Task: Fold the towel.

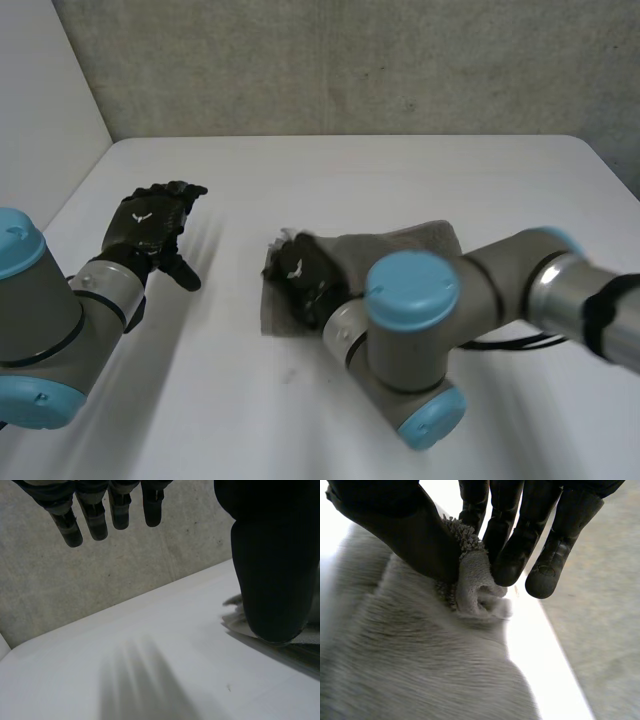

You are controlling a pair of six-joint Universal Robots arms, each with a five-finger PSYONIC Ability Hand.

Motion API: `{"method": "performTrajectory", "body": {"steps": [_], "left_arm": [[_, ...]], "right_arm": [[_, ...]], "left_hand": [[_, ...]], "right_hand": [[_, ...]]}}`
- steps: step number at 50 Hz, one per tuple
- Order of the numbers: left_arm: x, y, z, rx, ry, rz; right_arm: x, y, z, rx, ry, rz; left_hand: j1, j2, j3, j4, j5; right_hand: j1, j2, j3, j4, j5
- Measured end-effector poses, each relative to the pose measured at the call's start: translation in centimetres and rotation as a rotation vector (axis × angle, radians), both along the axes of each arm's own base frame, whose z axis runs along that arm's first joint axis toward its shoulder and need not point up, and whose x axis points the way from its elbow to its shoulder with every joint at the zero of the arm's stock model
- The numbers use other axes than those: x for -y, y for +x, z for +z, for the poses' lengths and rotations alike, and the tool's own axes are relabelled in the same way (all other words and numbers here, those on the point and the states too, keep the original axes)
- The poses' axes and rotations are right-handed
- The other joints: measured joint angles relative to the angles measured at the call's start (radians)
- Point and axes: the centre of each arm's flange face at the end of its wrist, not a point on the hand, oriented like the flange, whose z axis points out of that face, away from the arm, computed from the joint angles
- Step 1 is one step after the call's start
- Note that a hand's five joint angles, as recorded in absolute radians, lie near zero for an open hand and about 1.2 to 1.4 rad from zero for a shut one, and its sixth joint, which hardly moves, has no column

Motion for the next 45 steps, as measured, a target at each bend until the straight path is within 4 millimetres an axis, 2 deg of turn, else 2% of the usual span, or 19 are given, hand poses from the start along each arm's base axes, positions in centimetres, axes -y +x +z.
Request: {"method": "performTrajectory", "body": {"steps": [2, 5, 7, 10, 13, 15, 18, 23, 26, 28, 30, 34, 36, 38, 42, 45], "left_arm": [[0.0, 0.0, 0.0, 0.0, 0.0, 0.0], [0.0, 0.0, 0.0, 0.0, 0.001, 0.0], [-0.1, 0.0, 0.0, 0.001, 0.002, 0.0], [-0.1, 0.0, -0.1, 0.001, 0.003, -0.002], [-0.3, -0.1, -0.1, 0.001, 0.005, -0.005], [-0.4, -0.2, -0.1, 0.002, 0.006, -0.008], [-0.5, -0.3, -0.2, 0.002, 0.007, -0.013], [-0.7, -0.4, -0.2, 0.003, 0.008, -0.018], [-0.8, -0.5, -0.2, 0.003, 0.008, -0.02], [-0.8, -0.5, -0.2, 0.002, 0.008, -0.02], [-0.8, -0.5, -0.2, 0.002, 0.008, -0.02], [-0.8, -0.5, -0.2, 0.002, 0.007, -0.02], [-0.8, -0.5, -0.2, 0.002, 0.007, -0.02], [-0.8, -0.5, -0.2, 0.002, 0.007, -0.02], [-0.8, -0.5, -0.2, 0.001, 0.008, -0.022], [-0.8, -0.5, -0.2, 0.0, 0.009, -0.021]], "right_arm": [[-0.6, 0.2, -0.8, -0.015, 0.016, 0.014], [-1.0, 0.2, -0.8, -0.02, 0.028, 0.017], [-0.9, 0.0, 0.3, -0.003, 0.033, 0.005], [-0.4, -0.8, 2.3, 0.036, 0.046, -0.028], [0.7, -2.2, 4.1, 0.084, 0.076, -0.083], [2.1, -4.1, 5.4, 0.124, 0.116, -0.149], [3.6, -6.9, 6.1, 0.163, 0.181, -0.239], [5.8, -11.7, 5.3, 0.189, 0.296, -0.392], [6.7, -14.6, 3.8, 0.176, 0.355, -0.483], [7.2, -16.7, 2.3, 0.157, 0.389, -0.544], [7.6, -18.0, 1.3, 0.141, 0.403, -0.578], [8.1, -19.7, -0.1, 0.116, 0.402, -0.614], [8.4, -20.0, -0.4, 0.116, 0.382, -0.619], [8.9, -20.0, -0.1, 0.128, 0.349, -0.616], [10.2, -19.3, 1.6, 0.173, 0.261, -0.596], [10.4, -16.8, 3.7, 0.214, 0.196, -0.526]], "left_hand": [[0.0, 0.0, 0.0, 0.0, 0.0], [0.0, 0.0, 0.0, 0.0, 0.0], [0.0, 0.0, 0.0, 0.0, 0.0], [0.0, 0.0, 0.0, 0.0, 0.0], [0.0, 0.0, 0.0, 0.0, 0.0], [0.0, 0.0, 0.0, 0.0, 0.0], [0.0, 0.0, 0.0, 0.0, 0.0], [0.0, 0.0, 0.0, 0.0, 0.0], [0.0, 0.0, 0.0, 0.0, 0.0], [0.0, 0.0, 0.0, 0.0, 0.0], [0.0, 0.0, 0.0, 0.0, 0.0], [0.0, 0.0, 0.0, 0.0, 0.0], [0.0, 0.0, 0.0, 0.0, 0.0], [0.0, 0.0, 0.0, 0.0, 0.0], [0.0, 0.0, 0.0, 0.0, 0.0], [0.0, 0.0, 0.0, 0.0, 0.0]], "right_hand": [[-0.008, -0.006, -0.007, -0.009, -0.008], [-0.428, -0.41, -0.409, -0.415, -0.426], [-0.767, -0.778, -0.761, -0.77, -0.794], [-1.055, -1.059, -1.073, -1.071, -1.099], [-1.092, -1.072, -1.098, -1.085, -1.107], [-1.097, -1.072, -1.098, -1.085, -1.107], [-1.098, -1.072, -1.098, -1.085, -1.107], [-1.098, -1.072, -1.098, -1.085, -1.107], [-1.098, -1.072, -1.098, -1.085, -1.107], [-1.084, -1.069, -1.095, -1.083, -1.1], [-0.958, -0.955, -0.975, -0.972, -0.961], [-0.453, -0.424, -0.48, -0.485, -0.474], [-0.188, -0.102, -0.142, -0.148, -0.147], [-0.101, 0.009, -0.019, -0.021, -0.024], [-0.036, 0.014, -0.005, 0.0, 0.011], [-0.008, 0.014, -0.005, 0.0, 0.016]]}}
